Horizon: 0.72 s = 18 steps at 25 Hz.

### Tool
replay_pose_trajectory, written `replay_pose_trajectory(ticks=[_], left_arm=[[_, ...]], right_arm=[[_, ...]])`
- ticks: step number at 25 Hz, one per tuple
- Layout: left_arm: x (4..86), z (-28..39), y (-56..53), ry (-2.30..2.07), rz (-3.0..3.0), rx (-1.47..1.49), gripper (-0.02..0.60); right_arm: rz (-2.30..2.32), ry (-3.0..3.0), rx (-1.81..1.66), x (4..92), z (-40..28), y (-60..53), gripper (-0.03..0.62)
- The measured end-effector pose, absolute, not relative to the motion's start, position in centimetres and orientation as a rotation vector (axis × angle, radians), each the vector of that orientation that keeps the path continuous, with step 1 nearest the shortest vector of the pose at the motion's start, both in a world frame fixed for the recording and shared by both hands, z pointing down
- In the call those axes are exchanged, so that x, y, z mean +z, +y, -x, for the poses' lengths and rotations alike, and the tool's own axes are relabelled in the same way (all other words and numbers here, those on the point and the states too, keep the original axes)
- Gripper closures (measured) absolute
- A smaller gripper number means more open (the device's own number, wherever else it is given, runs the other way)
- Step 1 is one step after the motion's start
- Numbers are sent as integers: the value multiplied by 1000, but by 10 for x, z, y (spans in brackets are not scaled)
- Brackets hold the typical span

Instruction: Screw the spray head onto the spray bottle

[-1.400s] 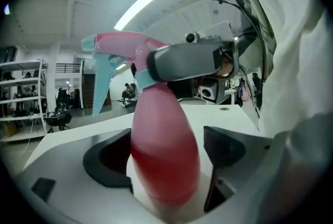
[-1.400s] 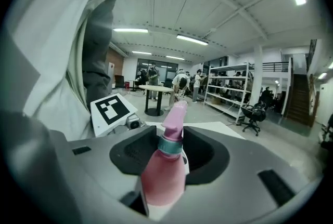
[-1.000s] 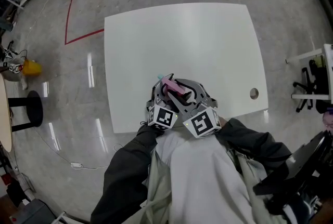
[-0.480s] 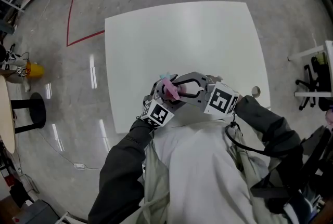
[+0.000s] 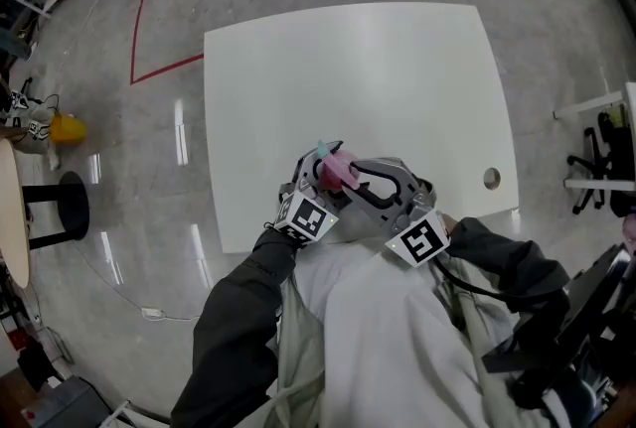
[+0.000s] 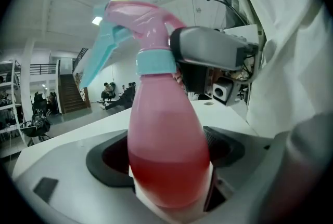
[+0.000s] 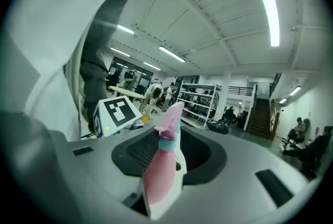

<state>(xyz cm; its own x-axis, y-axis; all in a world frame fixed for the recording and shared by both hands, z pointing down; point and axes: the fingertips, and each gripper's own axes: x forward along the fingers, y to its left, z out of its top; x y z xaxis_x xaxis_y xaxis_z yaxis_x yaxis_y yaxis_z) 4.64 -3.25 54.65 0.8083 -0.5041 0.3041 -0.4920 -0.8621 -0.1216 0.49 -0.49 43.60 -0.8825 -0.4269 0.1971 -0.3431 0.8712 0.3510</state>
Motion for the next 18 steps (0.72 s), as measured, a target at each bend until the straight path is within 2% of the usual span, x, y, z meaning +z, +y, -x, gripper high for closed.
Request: replay_pose_trajectory(ticks=[6,13,18], left_arm=[[548,-45,-33,811,2958,-508,158],[547,-45,-31,808,2960,-526,158],[546,-43,-31,809,2957,-531,158]], right_arm=[[-675,-2879,-181,393,-42,-30,476],[-479,-2805,-395,405,-11,-9,477],[-428,-2706,-672,400,5,-13,477]])
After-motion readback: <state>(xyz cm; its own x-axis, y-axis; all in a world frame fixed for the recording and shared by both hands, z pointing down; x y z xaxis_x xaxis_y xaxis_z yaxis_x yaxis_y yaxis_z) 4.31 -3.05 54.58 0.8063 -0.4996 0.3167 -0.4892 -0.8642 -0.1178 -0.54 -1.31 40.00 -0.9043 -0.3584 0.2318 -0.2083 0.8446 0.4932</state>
